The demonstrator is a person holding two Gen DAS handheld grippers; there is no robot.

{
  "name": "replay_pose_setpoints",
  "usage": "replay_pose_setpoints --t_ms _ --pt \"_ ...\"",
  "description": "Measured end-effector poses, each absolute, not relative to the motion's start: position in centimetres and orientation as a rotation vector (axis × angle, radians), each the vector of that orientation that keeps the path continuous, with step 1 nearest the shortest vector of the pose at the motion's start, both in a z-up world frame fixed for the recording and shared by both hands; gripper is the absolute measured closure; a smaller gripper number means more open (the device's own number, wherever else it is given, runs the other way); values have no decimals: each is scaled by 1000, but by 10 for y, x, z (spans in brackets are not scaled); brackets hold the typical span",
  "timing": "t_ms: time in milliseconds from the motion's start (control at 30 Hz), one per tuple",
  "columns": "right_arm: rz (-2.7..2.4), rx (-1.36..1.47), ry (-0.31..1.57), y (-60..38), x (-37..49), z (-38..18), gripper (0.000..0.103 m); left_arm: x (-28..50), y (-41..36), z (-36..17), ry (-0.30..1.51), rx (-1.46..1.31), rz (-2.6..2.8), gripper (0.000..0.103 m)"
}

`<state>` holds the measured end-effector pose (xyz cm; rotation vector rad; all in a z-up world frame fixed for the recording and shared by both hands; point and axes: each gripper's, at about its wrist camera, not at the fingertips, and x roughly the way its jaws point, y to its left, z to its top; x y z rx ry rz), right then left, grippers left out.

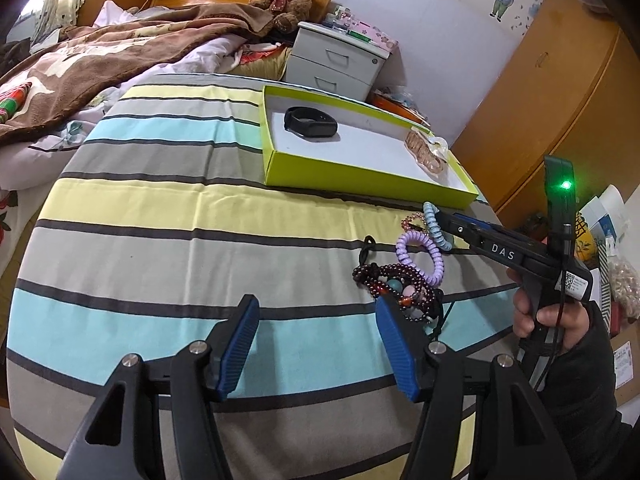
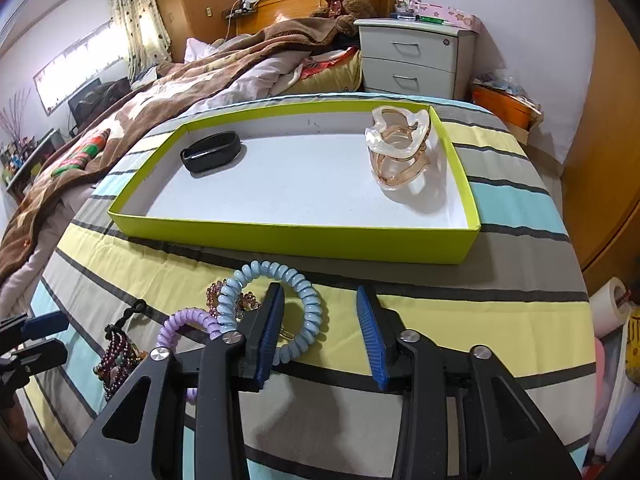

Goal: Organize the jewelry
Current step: 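Grasp the light-blue coil hair tie with the right gripper while the left gripper approaches the beaded bracelets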

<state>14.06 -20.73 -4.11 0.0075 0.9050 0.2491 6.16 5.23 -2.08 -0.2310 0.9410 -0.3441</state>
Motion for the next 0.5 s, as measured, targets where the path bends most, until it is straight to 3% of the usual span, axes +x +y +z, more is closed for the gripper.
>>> replay_pose_setpoints --t_ms 233,500 --pt "249 -10 907 -207 140 -41 92 66 47 -23 958 -232 -348 40" --pt "219 7 863 -217 132 -33 93 71 43 -25 974 -221 -340 40"
